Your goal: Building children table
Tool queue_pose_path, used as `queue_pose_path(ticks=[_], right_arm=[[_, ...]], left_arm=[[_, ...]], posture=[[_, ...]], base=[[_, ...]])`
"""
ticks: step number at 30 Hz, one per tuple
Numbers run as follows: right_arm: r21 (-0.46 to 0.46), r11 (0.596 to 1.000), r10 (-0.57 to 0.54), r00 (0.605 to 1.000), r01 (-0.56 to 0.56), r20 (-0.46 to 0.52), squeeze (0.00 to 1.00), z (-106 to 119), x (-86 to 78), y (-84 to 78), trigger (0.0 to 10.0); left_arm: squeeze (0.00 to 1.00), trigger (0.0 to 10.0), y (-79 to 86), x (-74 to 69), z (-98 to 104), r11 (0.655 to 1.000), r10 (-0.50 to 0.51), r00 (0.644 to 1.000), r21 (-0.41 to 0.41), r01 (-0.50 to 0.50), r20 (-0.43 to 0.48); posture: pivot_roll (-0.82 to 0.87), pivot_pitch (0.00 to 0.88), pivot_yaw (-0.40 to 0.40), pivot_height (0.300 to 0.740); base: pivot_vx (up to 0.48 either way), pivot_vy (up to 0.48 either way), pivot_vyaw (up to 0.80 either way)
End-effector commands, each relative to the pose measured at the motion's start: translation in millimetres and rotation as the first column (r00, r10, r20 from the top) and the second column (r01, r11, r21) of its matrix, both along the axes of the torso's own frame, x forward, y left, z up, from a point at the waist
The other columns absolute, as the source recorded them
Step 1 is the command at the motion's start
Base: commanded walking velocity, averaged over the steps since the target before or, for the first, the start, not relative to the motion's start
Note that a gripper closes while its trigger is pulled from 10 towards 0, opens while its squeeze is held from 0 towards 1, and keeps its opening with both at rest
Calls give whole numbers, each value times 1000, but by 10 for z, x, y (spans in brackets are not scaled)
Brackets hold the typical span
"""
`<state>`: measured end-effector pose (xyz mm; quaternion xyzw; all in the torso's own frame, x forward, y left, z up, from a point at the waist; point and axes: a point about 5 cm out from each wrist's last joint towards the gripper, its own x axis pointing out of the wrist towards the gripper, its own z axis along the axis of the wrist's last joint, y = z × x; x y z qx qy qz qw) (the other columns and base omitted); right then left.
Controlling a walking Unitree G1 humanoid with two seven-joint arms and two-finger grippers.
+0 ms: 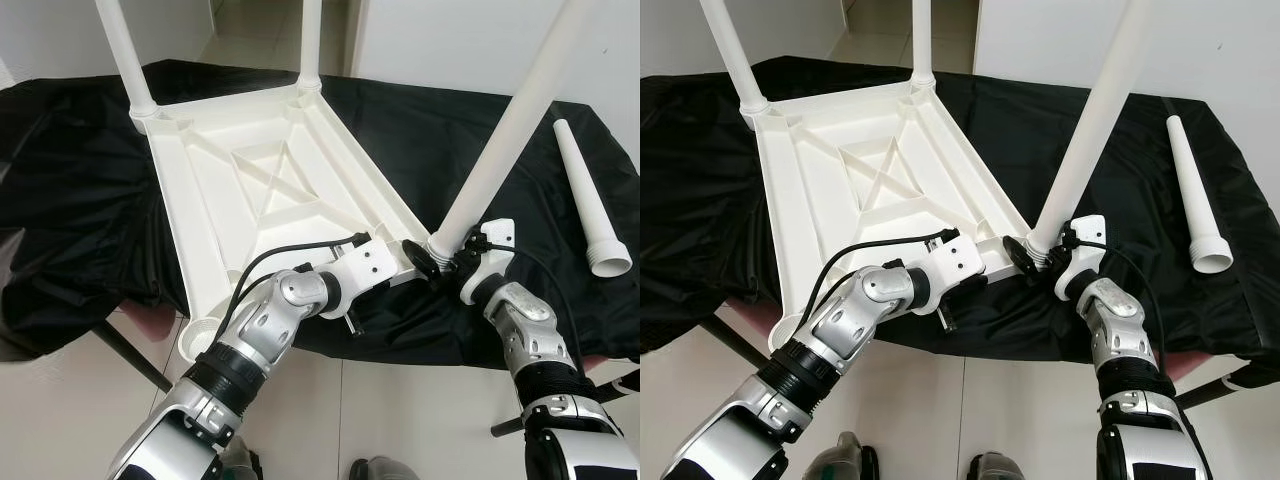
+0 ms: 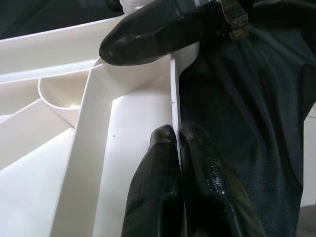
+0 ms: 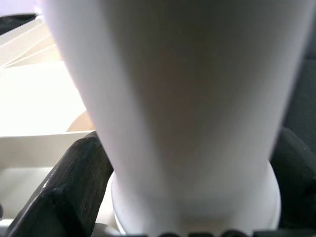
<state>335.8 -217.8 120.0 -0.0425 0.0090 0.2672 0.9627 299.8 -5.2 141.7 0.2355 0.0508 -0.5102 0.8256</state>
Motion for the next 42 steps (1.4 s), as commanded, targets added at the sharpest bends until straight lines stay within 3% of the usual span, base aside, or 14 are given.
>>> queue_pose_path(ticks=[1, 2, 5, 6, 14, 23, 24, 28, 37, 38, 40, 41, 42], right_arm=[[-48, 999, 17, 996, -21, -84, 0, -171, -46, -27, 10000], [-57, 998, 2, 997, -6, -73, 0, -144, -28, -62, 3294], [-58, 998, -9, 998, 6, -64, 0, -126, -17, -78, 3294], [-54, 998, -19, 998, 16, -59, 0, -113, -10, -92, 0], [-26, 999, -29, 998, 27, -51, 0, -117, -12, -141, 0], [12, 993, -113, 992, 114, -62, 0, -214, -51, -196, 235], [12, 989, -144, 987, 145, -75, 0, -252, -58, -186, 10000], [17, 960, -277, 956, 279, -98, 0, -354, -73, -134, 10000], [86, 913, -397, 917, 399, -38, 0, -288, -76, 54, 10000], [110, 884, -452, 891, 454, -37, 0, -272, -81, 104, 10000], [110, 884, -452, 891, 454, -37, 0, -272, -81, 104, 10000], [112, 847, -520, 853, 520, -32, 0, -264, -91, 139, 10000], [112, 847, -520, 853, 520, -32, 0, -264, -91, 139, 10000]], left_arm=[[0, 10000, -71, 30, 237, 998, 2, 996, -65, 4, 93], [0, 10000, -70, 31, 240, 998, 3, 996, -66, 3, 93], [0, 10000, -67, 32, 242, 998, 4, 996, -66, 2, 93], [0, 10000, -66, 30, 242, 998, 4, 996, -67, 2, 92], [0, 10000, -72, 16, 241, 998, 0, 996, -69, 7, 90], [0, 10000, -95, -8, 233, 997, -14, 996, -68, 19, 85], [0, 10000, -98, -11, 233, 997, -15, 996, -69, 21, 85], [0, 10000, -112, -22, 231, 997, -18, 996, -72, 24, 83], [0, 10000, -134, -30, 235, 997, -21, 996, -77, 28, 83], [0, 10000, -137, -27, 238, 997, -21, 996, -78, 28, 85], [0, 10000, -137, -27, 238, 997, -21, 996, -78, 28, 85], [0, 10000, -140, -24, 242, 996, -21, 996, -79, 28, 86], [0, 10000, -140, -24, 242, 996, -21, 996, -79, 28, 86]], posture=[[34, 37, 2, 740], [34, 37, 2, 740], [35, 39, 2, 740], [36, 40, 2, 740], [32, 46, 7, 740], [28, 56, 5, 740], [26, 56, 5, 740], [24, 61, 1, 740], [14, 65, -10, 740], [11, 64, -12, 740], [11, 64, -12, 740], [10, 63, -14, 740], [10, 63, -14, 740]], base=[[0, 0, 0], [0, 0, 0], [0, 0, 0], [0, 0, 0], [0, 0, 0], [0, 0, 0], [0, 0, 0], [0, 0, 0], [0, 0, 0], [0, 0, 0], [0, 0, 0], [0, 0, 0], [0, 0, 0]])
